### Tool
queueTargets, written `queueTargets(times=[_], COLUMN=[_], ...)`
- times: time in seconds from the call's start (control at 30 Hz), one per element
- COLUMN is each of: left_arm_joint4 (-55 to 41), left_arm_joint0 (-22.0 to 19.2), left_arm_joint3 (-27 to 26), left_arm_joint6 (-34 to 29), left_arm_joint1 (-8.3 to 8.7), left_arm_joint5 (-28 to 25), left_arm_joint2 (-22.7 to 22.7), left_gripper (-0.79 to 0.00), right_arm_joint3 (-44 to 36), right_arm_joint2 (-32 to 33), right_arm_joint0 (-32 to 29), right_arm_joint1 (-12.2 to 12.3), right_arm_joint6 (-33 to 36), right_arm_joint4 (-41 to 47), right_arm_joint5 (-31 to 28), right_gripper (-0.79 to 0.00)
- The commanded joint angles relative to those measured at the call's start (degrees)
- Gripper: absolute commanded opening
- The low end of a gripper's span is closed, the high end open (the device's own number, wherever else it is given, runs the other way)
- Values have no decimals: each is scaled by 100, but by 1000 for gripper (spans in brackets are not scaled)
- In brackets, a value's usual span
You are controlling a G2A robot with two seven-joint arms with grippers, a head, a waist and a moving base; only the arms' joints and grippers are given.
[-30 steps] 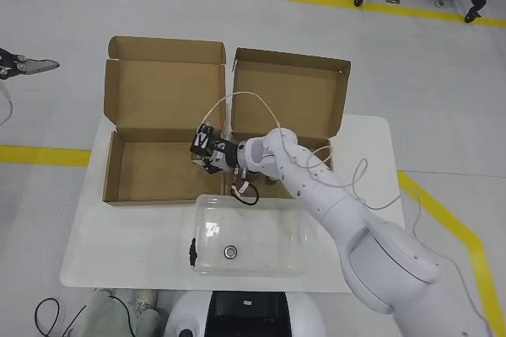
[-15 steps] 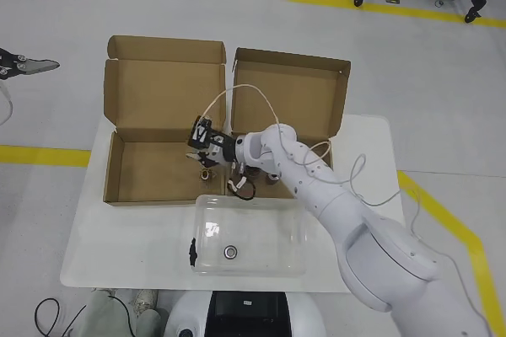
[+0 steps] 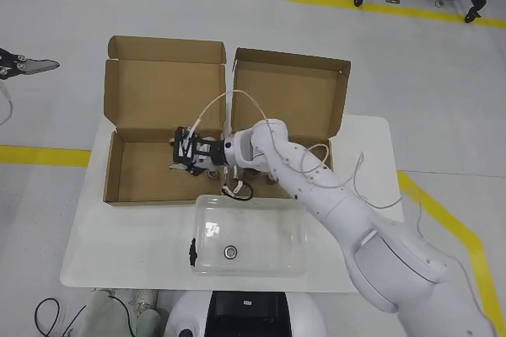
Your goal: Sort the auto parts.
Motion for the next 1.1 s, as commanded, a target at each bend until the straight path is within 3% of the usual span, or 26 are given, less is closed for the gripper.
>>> queueTargets(times=[0.0, 0.27, 0.53, 0.83, 1.07], left_arm_joint4=[0, 0, 0, 0, 0], left_arm_joint0=[0, 0, 0, 0, 0], left_arm_joint3=[0, 0, 0, 0, 0], left_arm_joint6=[0, 0, 0, 0, 0], left_arm_joint1=[0, 0, 0, 0, 0], left_arm_joint5=[0, 0, 0, 0, 0], left_arm_joint2=[0, 0, 0, 0, 0], left_gripper=[0, 0, 0, 0, 0], right_arm_joint3=[-351, -2452, -4604, -5797, -6132], right_arm_joint2=[128, 1060, 2102, 2609, 2860], right_arm_joint0=[-192, -1481, -3065, -4306, -4766], right_arm_joint1=[128, 798, 1347, 1654, 1795], right_arm_joint6=[224, 1340, 2456, 2987, 2820], right_arm_joint4=[-52, -249, -226, -119, -153], right_arm_joint5=[33, 177, -170, -293, -349], right_gripper=[-465, -449, -443, -453, -477])
